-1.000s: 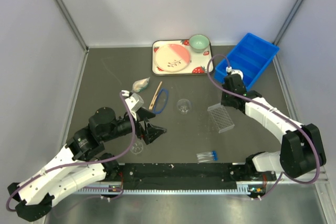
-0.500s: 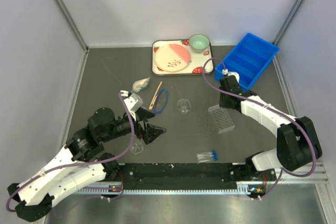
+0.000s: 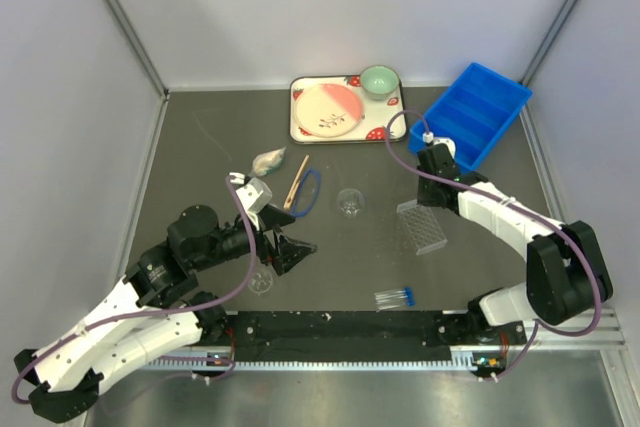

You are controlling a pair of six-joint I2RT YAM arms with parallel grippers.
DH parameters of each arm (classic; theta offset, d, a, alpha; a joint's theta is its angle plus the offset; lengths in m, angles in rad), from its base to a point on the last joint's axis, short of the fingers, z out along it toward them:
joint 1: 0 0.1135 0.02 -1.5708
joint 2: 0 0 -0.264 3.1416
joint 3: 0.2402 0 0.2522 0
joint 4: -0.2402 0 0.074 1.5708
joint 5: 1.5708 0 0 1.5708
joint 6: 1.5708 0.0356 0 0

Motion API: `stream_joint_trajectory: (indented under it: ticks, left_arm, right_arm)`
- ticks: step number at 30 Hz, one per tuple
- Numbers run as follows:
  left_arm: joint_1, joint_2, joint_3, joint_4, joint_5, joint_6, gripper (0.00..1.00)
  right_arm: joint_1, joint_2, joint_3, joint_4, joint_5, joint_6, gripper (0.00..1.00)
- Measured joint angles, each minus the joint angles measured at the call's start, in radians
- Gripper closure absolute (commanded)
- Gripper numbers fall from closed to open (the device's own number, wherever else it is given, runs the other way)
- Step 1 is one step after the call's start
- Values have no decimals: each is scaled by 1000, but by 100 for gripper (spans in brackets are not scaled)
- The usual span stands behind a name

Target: Organize the chemistry lab equipment

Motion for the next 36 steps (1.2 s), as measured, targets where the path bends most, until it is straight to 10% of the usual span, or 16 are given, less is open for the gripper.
stream_joint_trajectory:
  ticks: [8,26,36]
  left_arm:
    - [0,11,0,0,4,0,1]
    - [-16,318,-4,79,98,32,2]
    - [-187,667,51,122,-83,65,3]
  right_arm:
    - [8,0,0,-6,1,4,38]
    - [51,-309,164,-233,45,8,34]
    - [52,-480,231,-395,-3,18,33]
